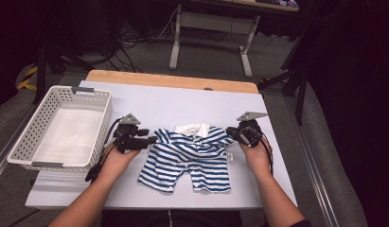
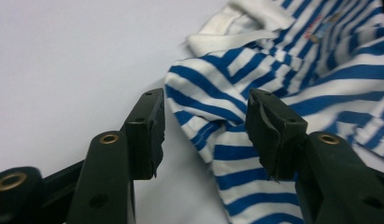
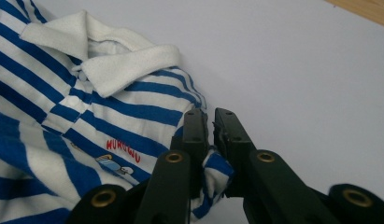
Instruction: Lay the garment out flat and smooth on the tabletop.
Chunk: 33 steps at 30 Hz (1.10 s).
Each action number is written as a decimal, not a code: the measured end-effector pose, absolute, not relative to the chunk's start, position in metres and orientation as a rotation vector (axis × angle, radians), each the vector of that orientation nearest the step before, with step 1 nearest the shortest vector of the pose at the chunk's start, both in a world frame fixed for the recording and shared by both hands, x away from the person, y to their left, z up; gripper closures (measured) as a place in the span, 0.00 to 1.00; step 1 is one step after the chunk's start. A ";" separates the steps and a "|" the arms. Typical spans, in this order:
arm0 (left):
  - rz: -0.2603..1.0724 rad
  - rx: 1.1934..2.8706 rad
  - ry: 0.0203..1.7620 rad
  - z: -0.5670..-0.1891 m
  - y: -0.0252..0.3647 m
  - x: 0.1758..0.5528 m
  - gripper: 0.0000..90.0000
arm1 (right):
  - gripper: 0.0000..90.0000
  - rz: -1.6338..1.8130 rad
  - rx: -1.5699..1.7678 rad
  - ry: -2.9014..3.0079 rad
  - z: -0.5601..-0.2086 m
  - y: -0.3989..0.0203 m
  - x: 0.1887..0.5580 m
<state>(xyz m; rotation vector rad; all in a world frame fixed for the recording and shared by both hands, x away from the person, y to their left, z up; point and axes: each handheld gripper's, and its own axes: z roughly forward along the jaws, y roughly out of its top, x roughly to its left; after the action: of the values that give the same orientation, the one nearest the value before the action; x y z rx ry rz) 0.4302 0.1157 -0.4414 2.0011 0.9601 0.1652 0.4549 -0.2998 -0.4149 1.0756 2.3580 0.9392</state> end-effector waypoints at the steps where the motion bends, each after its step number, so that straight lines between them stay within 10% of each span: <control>1: 0.162 2.005 0.973 -0.443 0.114 0.433 0.54 | 0.92 0.941 1.082 2.363 -0.416 -0.301 0.454; 5: 0.155 2.066 1.018 -0.452 0.106 0.444 0.58 | 0.84 0.955 1.076 2.360 -0.415 -0.301 0.451; 10: 0.175 2.121 1.021 -0.450 0.103 0.442 0.99 | 0.70 1.002 1.055 2.312 -0.408 -0.305 0.447; 22: 0.466 2.042 1.120 -0.430 0.120 0.439 1.00 | 0.65 1.060 1.097 2.299 -0.408 -0.306 0.449; 33: 0.435 2.020 1.141 -0.433 0.124 0.442 0.99 | 0.66 1.007 1.218 2.352 -0.419 -0.299 0.483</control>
<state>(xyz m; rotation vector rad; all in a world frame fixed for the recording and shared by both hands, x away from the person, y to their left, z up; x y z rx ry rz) 0.4419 0.1242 -0.4327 2.0197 1.1415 0.4347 0.4827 -0.2995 -0.4189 1.2178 2.3516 1.0071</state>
